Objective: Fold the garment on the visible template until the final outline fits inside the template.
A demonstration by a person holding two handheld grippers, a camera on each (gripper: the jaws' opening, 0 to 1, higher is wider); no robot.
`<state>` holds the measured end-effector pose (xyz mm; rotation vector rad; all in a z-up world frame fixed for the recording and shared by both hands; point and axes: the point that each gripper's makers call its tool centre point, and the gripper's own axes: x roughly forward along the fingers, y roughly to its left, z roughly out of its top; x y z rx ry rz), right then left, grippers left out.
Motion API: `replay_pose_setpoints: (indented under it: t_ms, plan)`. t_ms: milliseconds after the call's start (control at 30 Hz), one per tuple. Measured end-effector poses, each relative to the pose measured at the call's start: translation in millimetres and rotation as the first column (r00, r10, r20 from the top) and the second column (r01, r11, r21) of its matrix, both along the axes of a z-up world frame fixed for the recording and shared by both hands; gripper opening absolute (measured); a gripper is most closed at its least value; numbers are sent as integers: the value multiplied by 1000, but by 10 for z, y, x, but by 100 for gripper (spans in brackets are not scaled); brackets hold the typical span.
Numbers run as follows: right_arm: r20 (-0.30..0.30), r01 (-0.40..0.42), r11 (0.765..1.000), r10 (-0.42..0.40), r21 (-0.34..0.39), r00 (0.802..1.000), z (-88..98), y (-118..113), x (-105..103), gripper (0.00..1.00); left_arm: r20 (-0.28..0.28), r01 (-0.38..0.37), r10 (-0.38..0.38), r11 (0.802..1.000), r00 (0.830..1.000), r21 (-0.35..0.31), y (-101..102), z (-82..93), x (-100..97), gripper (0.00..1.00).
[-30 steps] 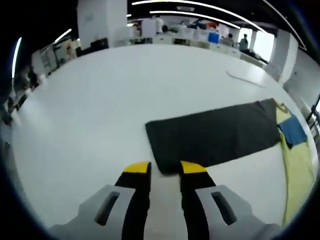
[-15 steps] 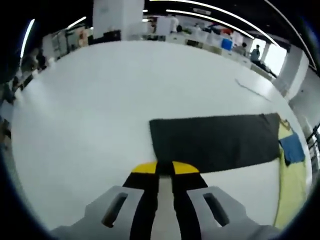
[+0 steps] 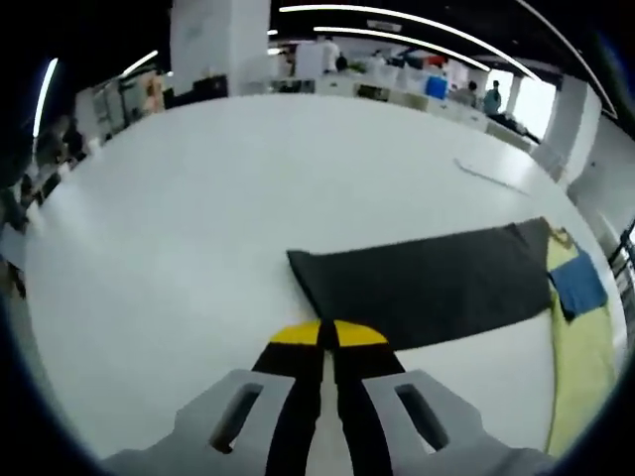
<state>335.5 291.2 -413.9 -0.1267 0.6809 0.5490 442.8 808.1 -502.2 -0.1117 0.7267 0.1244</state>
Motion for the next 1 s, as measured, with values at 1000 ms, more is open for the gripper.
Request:
replay_pose_setpoints:
  t_ms: [1000]
  plan:
    - [9,-24,1000,24,5,1000,36,19,-45,99,121,214,-217,976,969,41,-661,523,393,0]
